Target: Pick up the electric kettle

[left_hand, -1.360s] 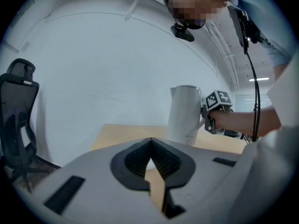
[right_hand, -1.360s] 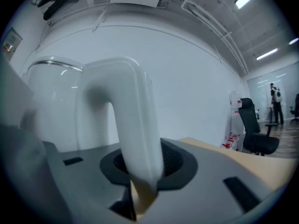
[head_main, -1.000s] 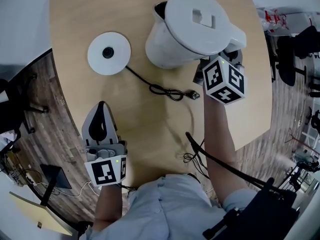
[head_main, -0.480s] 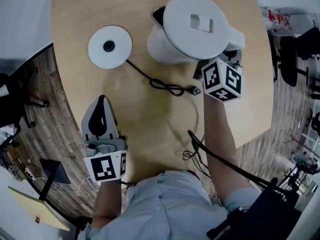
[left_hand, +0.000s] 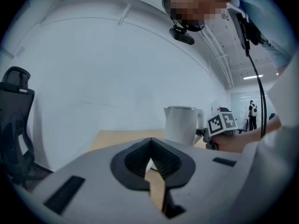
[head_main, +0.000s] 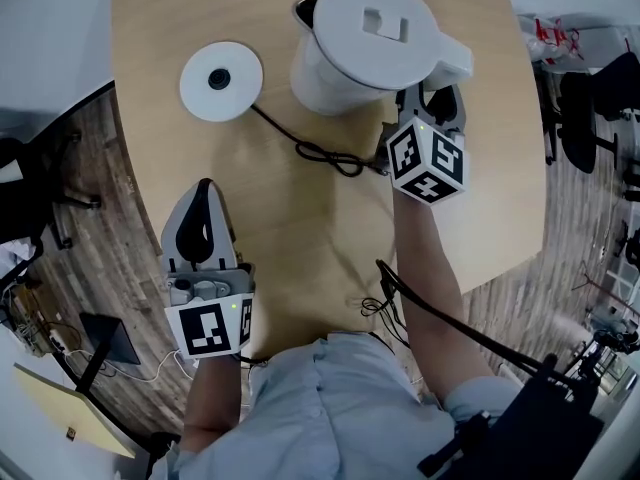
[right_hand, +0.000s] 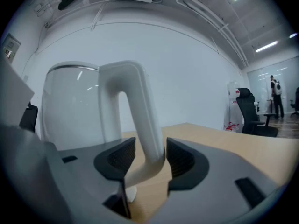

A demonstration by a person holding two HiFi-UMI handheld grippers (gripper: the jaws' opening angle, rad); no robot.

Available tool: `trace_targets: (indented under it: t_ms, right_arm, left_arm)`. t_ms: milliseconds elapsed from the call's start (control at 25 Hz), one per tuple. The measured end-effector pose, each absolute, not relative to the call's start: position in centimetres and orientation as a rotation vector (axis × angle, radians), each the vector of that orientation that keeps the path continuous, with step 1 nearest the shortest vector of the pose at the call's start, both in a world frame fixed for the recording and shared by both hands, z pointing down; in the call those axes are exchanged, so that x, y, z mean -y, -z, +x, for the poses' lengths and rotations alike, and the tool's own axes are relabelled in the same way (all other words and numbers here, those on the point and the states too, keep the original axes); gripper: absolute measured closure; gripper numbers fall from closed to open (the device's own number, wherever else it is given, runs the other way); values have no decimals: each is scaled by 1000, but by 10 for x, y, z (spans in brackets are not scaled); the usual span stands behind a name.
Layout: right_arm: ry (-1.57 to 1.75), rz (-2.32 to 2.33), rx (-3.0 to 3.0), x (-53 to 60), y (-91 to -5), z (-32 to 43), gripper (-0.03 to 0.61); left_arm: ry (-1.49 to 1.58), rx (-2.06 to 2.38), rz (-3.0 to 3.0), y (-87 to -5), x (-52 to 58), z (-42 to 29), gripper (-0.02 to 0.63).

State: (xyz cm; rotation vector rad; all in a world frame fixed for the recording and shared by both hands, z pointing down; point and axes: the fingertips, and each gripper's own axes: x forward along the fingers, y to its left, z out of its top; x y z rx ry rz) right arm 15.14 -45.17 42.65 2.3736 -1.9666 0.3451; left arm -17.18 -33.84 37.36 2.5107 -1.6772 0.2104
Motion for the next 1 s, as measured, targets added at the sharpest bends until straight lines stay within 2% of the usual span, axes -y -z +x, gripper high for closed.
trace_targets:
  t_ms: [280,600,840,1000]
  right_arm:
    - [-456,2285,2011,400,-439,120,370]
    - [-347,2011,2314,326,-370,46,376]
    - [-125,1886,2426,260,-303,22,528]
    - [-16,1862,2496,213,-270,18,561]
  left_arm:
    - [-206,1677,2542,-354,321,-162,614]
    - [-127,1740,2593,-308,287,-159,614]
    - [-38,1793,2683,-254,245,-134,614]
    - [17,1828,2738,-220,209,-125,614]
